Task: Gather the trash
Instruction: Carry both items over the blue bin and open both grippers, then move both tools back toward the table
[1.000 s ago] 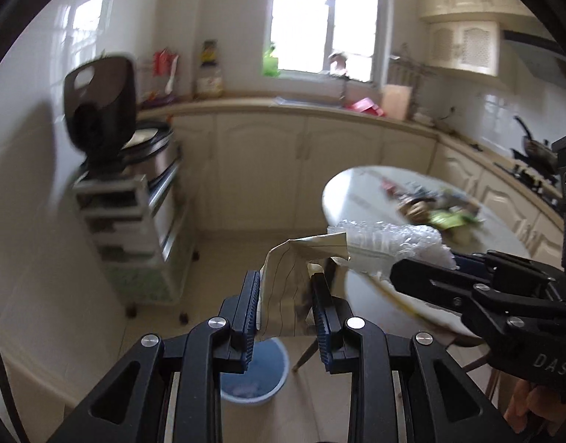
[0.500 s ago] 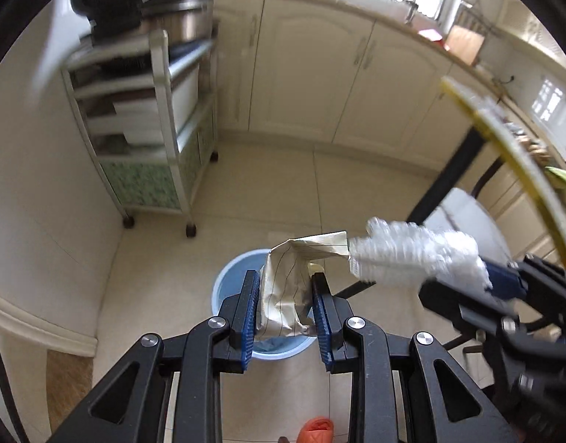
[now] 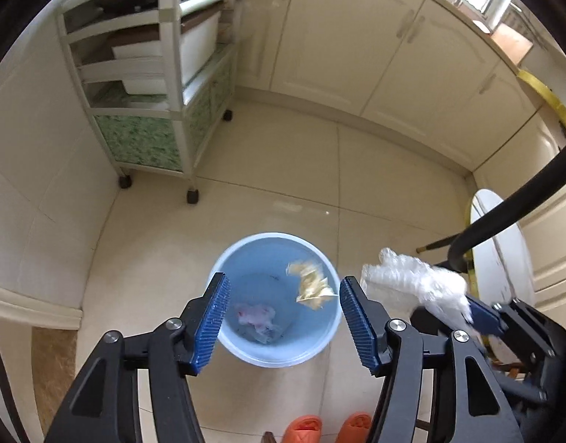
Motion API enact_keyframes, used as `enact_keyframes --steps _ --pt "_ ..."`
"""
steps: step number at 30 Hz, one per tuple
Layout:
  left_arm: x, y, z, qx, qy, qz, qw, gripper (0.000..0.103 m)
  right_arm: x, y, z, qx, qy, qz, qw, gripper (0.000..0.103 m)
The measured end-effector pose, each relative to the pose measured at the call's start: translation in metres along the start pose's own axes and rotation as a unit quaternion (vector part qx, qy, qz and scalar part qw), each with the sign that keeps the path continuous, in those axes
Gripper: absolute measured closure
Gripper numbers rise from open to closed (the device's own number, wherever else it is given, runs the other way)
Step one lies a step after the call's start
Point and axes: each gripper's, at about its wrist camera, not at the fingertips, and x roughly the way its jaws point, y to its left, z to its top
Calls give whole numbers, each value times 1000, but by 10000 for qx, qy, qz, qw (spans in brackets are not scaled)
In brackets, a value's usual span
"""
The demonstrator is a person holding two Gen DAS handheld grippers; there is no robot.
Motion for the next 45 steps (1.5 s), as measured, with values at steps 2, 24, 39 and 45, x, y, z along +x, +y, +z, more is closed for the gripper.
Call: enact_keyframes --steps 2,24,39,45 --pt "-6 -4 -4 -32 -92 160 9998 45 8 -1 2 34 38 86 10000 76" --pt "-280 -46 -117 -142 -2602 198 9653 17 -193 38 14 343 -1715 133 9845 8" --pt "-367 -220 -189 1392 -3437 -534 9272 1 -426 -78 -83 897 -3211 -1293 9339 0" --pt "-342 -301 -162 2093 -3100 -853 9235 1 -471 -146 -106 1083 -3094 -2096 9212 0"
